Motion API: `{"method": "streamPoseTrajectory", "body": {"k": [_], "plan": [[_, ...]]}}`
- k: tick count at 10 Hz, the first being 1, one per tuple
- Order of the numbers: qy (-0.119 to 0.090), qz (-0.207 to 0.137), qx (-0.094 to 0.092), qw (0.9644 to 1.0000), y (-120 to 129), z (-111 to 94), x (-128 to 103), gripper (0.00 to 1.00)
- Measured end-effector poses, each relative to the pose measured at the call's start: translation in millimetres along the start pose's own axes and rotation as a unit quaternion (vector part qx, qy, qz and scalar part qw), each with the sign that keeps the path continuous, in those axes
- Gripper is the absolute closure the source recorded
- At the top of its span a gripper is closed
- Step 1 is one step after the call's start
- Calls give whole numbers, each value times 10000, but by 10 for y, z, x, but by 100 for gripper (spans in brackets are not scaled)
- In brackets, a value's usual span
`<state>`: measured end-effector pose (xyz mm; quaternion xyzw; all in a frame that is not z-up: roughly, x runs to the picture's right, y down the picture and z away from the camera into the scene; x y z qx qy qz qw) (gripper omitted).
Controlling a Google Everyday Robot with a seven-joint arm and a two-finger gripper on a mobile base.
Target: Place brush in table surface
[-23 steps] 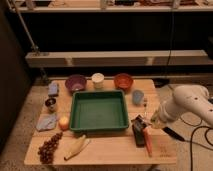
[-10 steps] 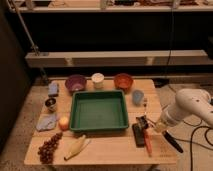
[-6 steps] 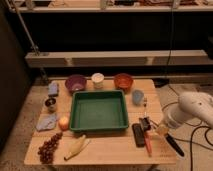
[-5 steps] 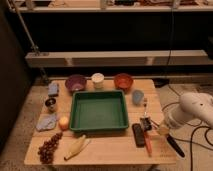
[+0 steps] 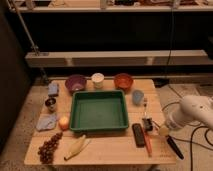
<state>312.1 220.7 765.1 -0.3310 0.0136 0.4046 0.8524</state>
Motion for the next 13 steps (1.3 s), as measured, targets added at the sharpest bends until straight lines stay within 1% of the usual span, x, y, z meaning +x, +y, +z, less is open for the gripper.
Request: {"method": "streamPoseTrajectory", "body": {"k": [1,2,4,7,8,10,13], "plan": [[-17,135,47,9999,-8,26,42,66],[-43,266,108,9996,-24,6,71,66],[-83,495,174,9986,-77,-14,136,66],[-236,794,127,9965,-204,-16,183,66],[-319,826,109,9960,-246,-31,165,66],[-391,865,115,9954,-288,-43,155,66],[-483,921,184,9944,-293,23,125,66]]}}
